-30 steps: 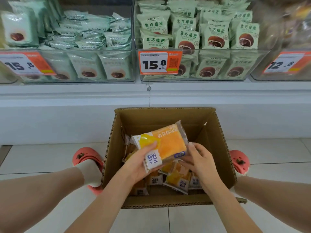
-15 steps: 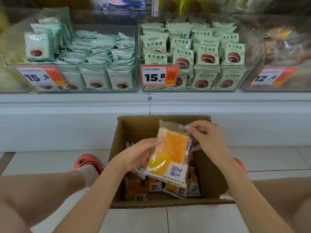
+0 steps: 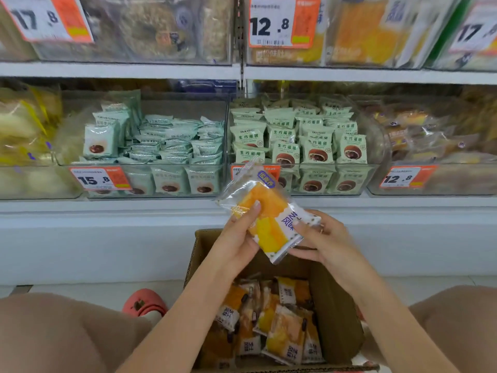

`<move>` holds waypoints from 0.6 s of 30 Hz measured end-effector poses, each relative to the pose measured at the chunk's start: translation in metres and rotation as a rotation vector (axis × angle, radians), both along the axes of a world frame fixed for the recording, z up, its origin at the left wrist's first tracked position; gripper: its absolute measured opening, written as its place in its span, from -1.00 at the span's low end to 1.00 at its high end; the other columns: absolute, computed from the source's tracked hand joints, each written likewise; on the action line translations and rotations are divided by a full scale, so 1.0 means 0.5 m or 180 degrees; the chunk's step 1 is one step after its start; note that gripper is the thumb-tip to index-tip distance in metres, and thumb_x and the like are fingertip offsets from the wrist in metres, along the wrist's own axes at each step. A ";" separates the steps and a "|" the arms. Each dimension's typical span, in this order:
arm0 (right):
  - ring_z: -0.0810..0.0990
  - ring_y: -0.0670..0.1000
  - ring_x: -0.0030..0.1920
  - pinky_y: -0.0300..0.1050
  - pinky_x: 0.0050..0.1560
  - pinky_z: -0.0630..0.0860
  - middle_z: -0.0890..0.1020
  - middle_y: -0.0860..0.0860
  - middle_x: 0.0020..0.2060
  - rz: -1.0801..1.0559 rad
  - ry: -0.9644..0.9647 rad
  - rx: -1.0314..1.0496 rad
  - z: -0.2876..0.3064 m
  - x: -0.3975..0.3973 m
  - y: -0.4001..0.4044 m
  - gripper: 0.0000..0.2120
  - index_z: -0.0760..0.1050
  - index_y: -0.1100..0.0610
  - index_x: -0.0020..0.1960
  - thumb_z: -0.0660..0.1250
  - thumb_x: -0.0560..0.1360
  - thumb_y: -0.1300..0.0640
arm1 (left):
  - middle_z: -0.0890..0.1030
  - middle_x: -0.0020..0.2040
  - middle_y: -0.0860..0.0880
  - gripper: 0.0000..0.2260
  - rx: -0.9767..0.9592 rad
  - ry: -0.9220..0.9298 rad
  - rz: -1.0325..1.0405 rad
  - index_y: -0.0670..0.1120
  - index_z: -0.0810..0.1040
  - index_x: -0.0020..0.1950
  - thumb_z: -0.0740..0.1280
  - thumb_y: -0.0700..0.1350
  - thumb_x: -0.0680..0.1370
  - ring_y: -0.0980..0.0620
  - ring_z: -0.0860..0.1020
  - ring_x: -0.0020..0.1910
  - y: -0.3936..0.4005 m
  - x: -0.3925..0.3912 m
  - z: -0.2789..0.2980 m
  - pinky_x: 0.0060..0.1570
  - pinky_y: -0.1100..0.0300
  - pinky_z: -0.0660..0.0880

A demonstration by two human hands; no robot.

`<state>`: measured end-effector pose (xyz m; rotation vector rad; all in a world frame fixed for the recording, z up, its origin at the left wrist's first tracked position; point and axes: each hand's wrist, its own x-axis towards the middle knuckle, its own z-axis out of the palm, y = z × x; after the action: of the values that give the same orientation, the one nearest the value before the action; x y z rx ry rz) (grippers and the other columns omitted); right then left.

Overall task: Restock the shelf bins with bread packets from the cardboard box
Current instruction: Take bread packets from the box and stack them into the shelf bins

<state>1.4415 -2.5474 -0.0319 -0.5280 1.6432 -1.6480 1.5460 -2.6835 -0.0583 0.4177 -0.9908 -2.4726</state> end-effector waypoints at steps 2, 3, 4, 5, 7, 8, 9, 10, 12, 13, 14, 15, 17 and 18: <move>0.69 0.06 -0.07 0.03 -0.09 0.64 0.70 0.06 -0.13 -0.0206 0.0136 -0.0174 0.043 -0.014 -0.015 -0.89 0.55 0.14 0.00 0.37 0.48 0.17 | 0.51 0.29 -0.25 -0.28 -0.0118 0.0099 0.0018 -0.20 0.41 0.39 0.58 -0.06 0.30 -0.20 0.49 0.27 -0.013 -0.018 0.045 0.23 -0.11 0.47; 0.70 0.05 -0.10 -0.02 -0.14 0.65 0.70 0.02 -0.18 -0.0233 0.0229 -0.0242 0.068 -0.024 -0.021 -0.92 0.54 0.14 -0.03 0.36 0.48 0.17 | 0.53 0.27 -0.22 -0.29 -0.0157 0.0089 0.0086 -0.19 0.41 0.38 0.58 -0.08 0.30 -0.17 0.52 0.24 -0.025 -0.025 0.068 0.17 -0.06 0.52; 0.70 0.04 -0.13 -0.05 -0.18 0.65 0.69 0.00 -0.22 -0.0242 0.0326 -0.0307 0.094 -0.037 -0.025 -0.93 0.54 0.16 -0.05 0.36 0.49 0.17 | 0.56 0.24 -0.19 -0.36 -0.0235 0.0074 0.0156 -0.16 0.43 0.36 0.54 -0.09 0.33 -0.14 0.55 0.19 -0.037 -0.030 0.096 0.11 -0.01 0.56; 0.70 0.05 -0.16 -0.07 -0.22 0.65 0.68 -0.01 -0.26 -0.0262 0.0419 -0.0373 0.123 -0.052 -0.027 -0.93 0.53 0.17 -0.06 0.36 0.49 0.18 | 0.60 0.18 -0.14 -0.47 -0.0389 0.0091 0.0214 -0.12 0.48 0.31 0.48 -0.09 0.37 -0.11 0.58 0.12 -0.051 -0.034 0.128 0.02 0.03 0.58; 0.69 0.04 -0.22 -0.08 -0.26 0.65 0.67 0.00 -0.29 -0.0338 0.0611 -0.0511 0.185 -0.086 -0.030 -0.91 0.52 0.20 -0.06 0.36 0.48 0.18 | 0.65 0.05 -0.06 -0.66 -0.0809 0.0155 0.0367 -0.07 0.55 0.16 0.48 -0.05 0.42 -0.04 0.61 -0.03 -0.079 -0.041 0.202 -0.12 0.14 0.60; 0.69 0.02 -0.25 -0.09 -0.28 0.65 0.68 -0.01 -0.29 -0.0397 0.0727 -0.0581 0.219 -0.105 -0.032 -0.91 0.52 0.20 -0.07 0.36 0.48 0.18 | 0.66 0.04 -0.04 -0.65 -0.1033 0.0141 0.0523 -0.08 0.56 0.13 0.47 0.01 0.40 -0.03 0.63 -0.03 -0.093 -0.043 0.243 -0.12 0.17 0.59; 0.68 -0.03 -0.28 -0.11 -0.29 0.65 0.68 -0.03 -0.30 -0.0465 0.0839 -0.0669 0.257 -0.125 -0.034 -0.93 0.52 0.18 -0.09 0.36 0.48 0.17 | 0.67 0.03 -0.05 -0.64 -0.1242 0.0037 0.0736 -0.10 0.57 0.11 0.43 0.04 0.39 -0.03 0.64 -0.01 -0.106 -0.049 0.281 -0.09 0.17 0.58; 0.66 -0.07 -0.32 -0.14 -0.32 0.64 0.67 -0.05 -0.32 -0.0537 0.0945 -0.0769 0.297 -0.146 -0.036 -0.95 0.51 0.15 -0.11 0.36 0.49 0.17 | 0.68 -0.01 -0.06 -0.70 -0.1498 -0.0116 0.1065 -0.11 0.57 0.07 0.39 0.03 0.44 -0.04 0.64 0.00 -0.118 -0.058 0.315 -0.06 0.15 0.57; 0.63 -0.11 -0.38 -0.18 -0.36 0.62 0.66 -0.07 -0.36 -0.0722 0.1159 -0.0931 0.381 -0.190 -0.046 -0.92 0.48 0.11 -0.16 0.35 0.51 0.17 | 0.66 -0.15 -0.02 -0.85 -0.2523 -0.0520 0.2081 -0.08 0.58 -0.06 0.29 -0.04 0.57 -0.02 0.61 -0.11 -0.141 -0.080 0.368 -0.12 0.17 0.49; 0.64 -0.10 -0.37 -0.17 -0.36 0.63 0.66 -0.05 -0.33 -0.0793 0.1289 -0.0977 0.423 -0.211 -0.053 -0.90 0.46 0.10 -0.17 0.34 0.52 0.17 | 0.63 -0.20 0.02 -0.81 -0.3403 -0.0793 0.2665 -0.07 0.57 -0.07 0.23 -0.02 0.59 0.01 0.56 -0.17 -0.153 -0.094 0.388 -0.19 0.17 0.44; 0.64 -0.09 -0.35 -0.17 -0.34 0.63 0.65 -0.01 -0.29 -0.0842 0.1453 -0.1000 0.463 -0.230 -0.060 -0.88 0.44 0.10 -0.18 0.33 0.52 0.17 | 0.61 -0.20 0.02 -0.77 -0.4399 -0.0954 0.3142 -0.07 0.57 -0.04 0.18 0.00 0.59 0.02 0.52 -0.21 -0.163 -0.109 0.407 -0.24 0.16 0.38; 0.64 -0.09 -0.34 -0.16 -0.33 0.64 0.63 0.00 -0.26 -0.0872 0.1644 -0.0993 0.499 -0.250 -0.070 -0.86 0.43 0.10 -0.19 0.32 0.53 0.17 | 0.61 -0.16 -0.02 -0.74 -0.5279 -0.0964 0.3402 -0.09 0.57 0.01 0.14 0.00 0.58 0.00 0.50 -0.20 -0.174 -0.128 0.425 -0.24 0.14 0.36; 0.62 -0.11 -0.34 -0.18 -0.32 0.64 0.61 -0.01 -0.26 -0.0887 0.1973 -0.0914 0.557 -0.288 -0.099 -0.85 0.42 0.08 -0.19 0.31 0.55 0.16 | 0.62 0.00 -0.11 -0.69 -0.6548 -0.0792 0.3460 -0.17 0.57 0.10 0.13 -0.04 0.57 -0.10 0.55 -0.02 -0.206 -0.183 0.455 0.00 0.09 0.37; 0.62 -0.11 -0.34 -0.19 -0.33 0.63 0.61 -0.02 -0.25 -0.0860 0.2092 -0.0866 0.581 -0.305 -0.116 -0.85 0.43 0.07 -0.19 0.30 0.55 0.15 | 0.62 0.08 -0.14 -0.67 -0.6924 -0.0790 0.3471 -0.20 0.56 0.14 0.13 -0.04 0.57 -0.13 0.55 0.09 -0.221 -0.215 0.468 0.14 0.06 0.35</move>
<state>1.2892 -2.6056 0.2588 -1.1176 2.0240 -2.0522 1.4387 -2.7940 0.1758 0.2433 -1.9656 0.2415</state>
